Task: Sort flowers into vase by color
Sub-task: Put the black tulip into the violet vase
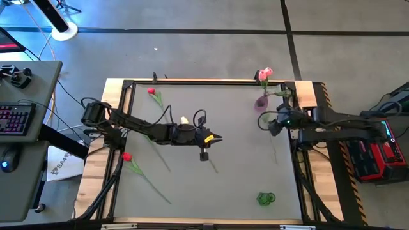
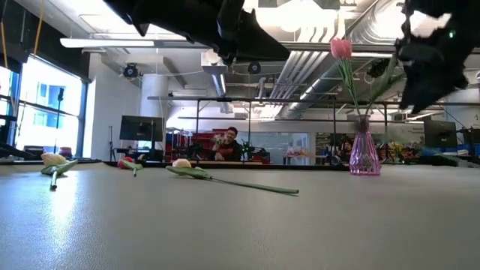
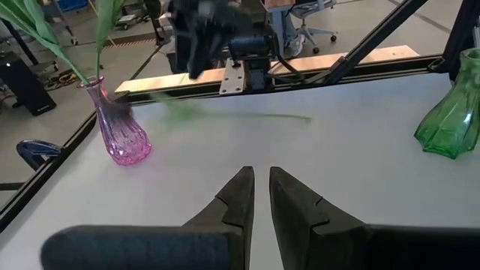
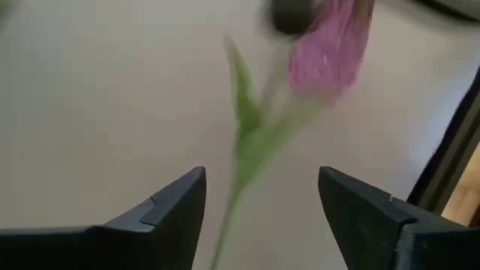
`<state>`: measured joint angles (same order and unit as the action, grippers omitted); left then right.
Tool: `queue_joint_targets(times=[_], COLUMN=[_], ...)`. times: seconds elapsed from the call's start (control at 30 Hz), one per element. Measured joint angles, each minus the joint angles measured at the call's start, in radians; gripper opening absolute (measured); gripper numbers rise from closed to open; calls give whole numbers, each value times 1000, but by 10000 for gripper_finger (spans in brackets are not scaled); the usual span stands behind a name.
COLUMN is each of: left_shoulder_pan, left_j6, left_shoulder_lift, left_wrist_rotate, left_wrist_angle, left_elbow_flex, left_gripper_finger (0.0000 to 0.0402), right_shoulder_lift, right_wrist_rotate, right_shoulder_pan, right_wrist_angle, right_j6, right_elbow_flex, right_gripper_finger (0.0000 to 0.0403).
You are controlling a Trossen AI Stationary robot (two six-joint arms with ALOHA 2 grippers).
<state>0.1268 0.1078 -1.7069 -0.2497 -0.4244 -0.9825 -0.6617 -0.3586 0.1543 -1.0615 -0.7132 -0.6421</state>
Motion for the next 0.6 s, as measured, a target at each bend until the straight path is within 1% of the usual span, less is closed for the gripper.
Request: queue_joint_targets(times=[0.1, 0.27, 0.33, 0.47, 0.6], left_shoulder_pan=[0, 0, 0, 0, -1], left_j6=[0, 0, 0, 0, -1], left_shoulder_lift=[0, 0, 0, 0, 0], left_wrist_rotate=[0, 0, 0, 0, 0], left_wrist_angle=[0, 0, 0, 0, 0], left_elbow_flex=[0, 0, 0, 0, 0], left_gripper_finger=[30, 30, 30, 30, 30], right_shoulder_lift=[0, 0, 0, -1, -18], right_wrist_rotate=[44, 204, 244, 293, 287], right_shoulder_pan=[0, 0, 0, 0, 0], right_wrist_angle=[50, 170, 217, 340, 403], right_j6=[-30, -31, -27, -24, -21], right_elbow_flex=[71, 175, 218, 282, 297], right_gripper_finger=[250, 241, 236, 226, 211])
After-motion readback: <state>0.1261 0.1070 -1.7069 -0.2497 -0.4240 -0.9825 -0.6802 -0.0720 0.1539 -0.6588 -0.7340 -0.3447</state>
